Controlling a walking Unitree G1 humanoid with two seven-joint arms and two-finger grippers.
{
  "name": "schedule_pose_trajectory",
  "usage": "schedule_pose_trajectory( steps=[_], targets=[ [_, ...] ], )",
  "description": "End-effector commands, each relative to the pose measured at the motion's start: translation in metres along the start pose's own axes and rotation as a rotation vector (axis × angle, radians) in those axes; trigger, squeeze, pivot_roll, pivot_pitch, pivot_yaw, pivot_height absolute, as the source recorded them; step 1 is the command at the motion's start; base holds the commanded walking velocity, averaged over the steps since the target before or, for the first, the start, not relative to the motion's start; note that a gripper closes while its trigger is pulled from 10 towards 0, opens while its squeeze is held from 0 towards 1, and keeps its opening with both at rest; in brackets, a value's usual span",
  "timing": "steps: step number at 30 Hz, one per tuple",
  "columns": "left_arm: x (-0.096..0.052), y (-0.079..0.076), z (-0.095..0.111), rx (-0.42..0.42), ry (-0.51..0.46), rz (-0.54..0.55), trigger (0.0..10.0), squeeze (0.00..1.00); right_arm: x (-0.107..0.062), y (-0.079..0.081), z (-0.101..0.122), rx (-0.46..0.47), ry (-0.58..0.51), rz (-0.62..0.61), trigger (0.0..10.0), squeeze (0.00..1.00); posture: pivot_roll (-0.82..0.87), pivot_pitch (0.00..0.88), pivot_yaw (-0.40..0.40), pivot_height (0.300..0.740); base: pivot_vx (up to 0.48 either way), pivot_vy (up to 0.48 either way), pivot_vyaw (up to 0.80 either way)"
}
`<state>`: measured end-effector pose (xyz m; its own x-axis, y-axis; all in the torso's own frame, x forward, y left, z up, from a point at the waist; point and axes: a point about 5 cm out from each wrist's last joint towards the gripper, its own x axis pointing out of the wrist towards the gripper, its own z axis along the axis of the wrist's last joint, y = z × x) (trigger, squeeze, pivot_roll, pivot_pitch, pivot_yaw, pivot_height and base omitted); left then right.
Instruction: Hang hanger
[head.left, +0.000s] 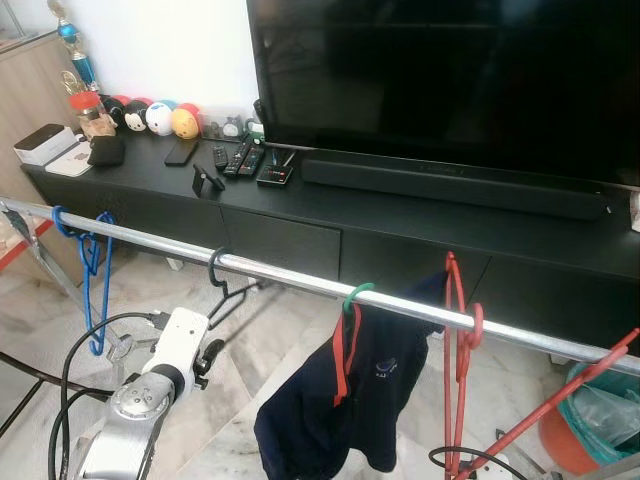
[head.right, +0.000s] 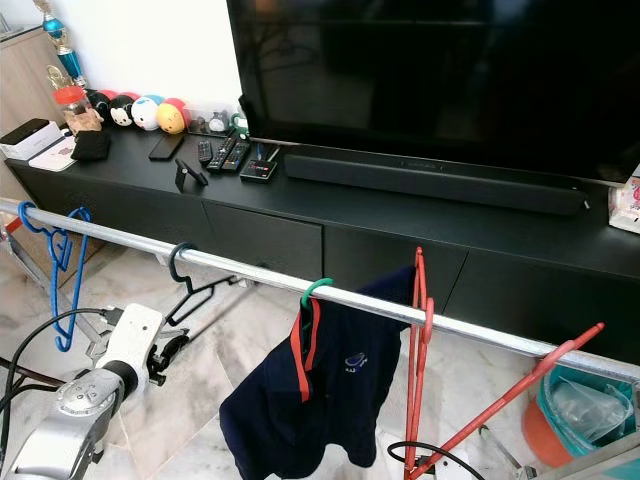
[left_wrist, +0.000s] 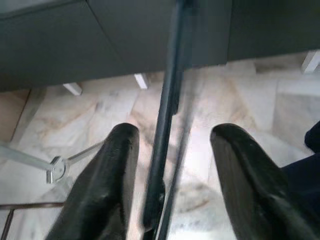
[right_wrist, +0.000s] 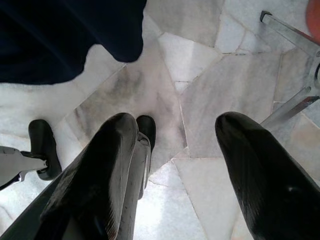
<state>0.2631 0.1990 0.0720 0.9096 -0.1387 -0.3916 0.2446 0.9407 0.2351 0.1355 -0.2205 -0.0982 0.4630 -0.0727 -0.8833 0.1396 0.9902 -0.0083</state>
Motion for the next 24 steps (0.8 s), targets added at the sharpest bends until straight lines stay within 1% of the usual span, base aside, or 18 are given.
schedule_pose_trajectory(
  steps=[1, 3, 5, 14, 19, 20, 22, 23, 24],
  targets=[
    [-0.002, 0.004, 0.013, -0.017, -0.069, -0.001, 10.0, 1.0, 0.0, 0.0, 0.0, 0.006, -0.003, 0.0, 10.0, 0.0, 0.08, 0.0, 0.014, 0.74, 0.0, 0.0, 0.0],
    [-0.003, 0.003, 0.018, -0.026, -0.091, -0.021, 10.0, 1.0, 0.0, 0.0, 0.0, 0.005, -0.002, 0.0, 10.0, 0.0, 0.08, 0.0, 0.014, 0.74, 0.0, 0.0, 0.0],
    [-0.004, 0.001, 0.018, -0.042, -0.097, -0.05, 10.0, 1.0, 0.0, 0.0, 0.0, 0.003, -0.002, 0.001, 10.0, 0.0, 0.08, 0.0, 0.015, 0.74, 0.0, 0.0, 0.0],
    [-0.005, 0.003, 0.016, -0.033, -0.083, -0.045, 10.0, 1.0, 0.0, 0.0, 0.0, 0.006, -0.002, 0.001, 10.0, 0.0, 0.08, 0.0, 0.013, 0.74, 0.0, 0.0, 0.0],
    [-0.015, 0.013, 0.014, -0.06, -0.117, 0.02, 10.0, 1.0, 0.0, 0.0, 0.0, 0.004, -0.002, 0.003, 10.0, 0.0, 0.09, 0.0, 0.018, 0.74, 0.0, 0.0, 0.0],
    [-0.015, 0.013, 0.014, -0.06, -0.117, 0.02, 10.0, 1.0, 0.0, 0.0, 0.0, 0.004, -0.002, 0.003, 10.0, 0.0, 0.09, 0.0, 0.018, 0.74, 0.0, 0.0, 0.0],
    [-0.028, 0.017, 0.005, -0.094, -0.149, 0.067, 10.0, 1.0, 0.0, 0.0, -0.001, 0.006, -0.002, 0.003, 10.0, 0.0, 0.08, 0.0, 0.021, 0.74, 0.0, 0.0, 0.0],
    [-0.028, 0.017, 0.005, -0.094, -0.149, 0.067, 10.0, 1.0, 0.0, 0.0, -0.001, 0.006, -0.002, 0.003, 10.0, 0.0, 0.08, 0.0, 0.021, 0.74, 0.0, 0.0, 0.0],
    [-0.032, 0.018, 0.001, -0.105, -0.152, 0.075, 10.0, 0.7, 0.0, 0.0, -0.001, 0.006, -0.002, 0.003, 10.0, 0.0, 0.08, 0.0, 0.021, 0.74, 0.0, 0.0, 0.0]
  ],
)
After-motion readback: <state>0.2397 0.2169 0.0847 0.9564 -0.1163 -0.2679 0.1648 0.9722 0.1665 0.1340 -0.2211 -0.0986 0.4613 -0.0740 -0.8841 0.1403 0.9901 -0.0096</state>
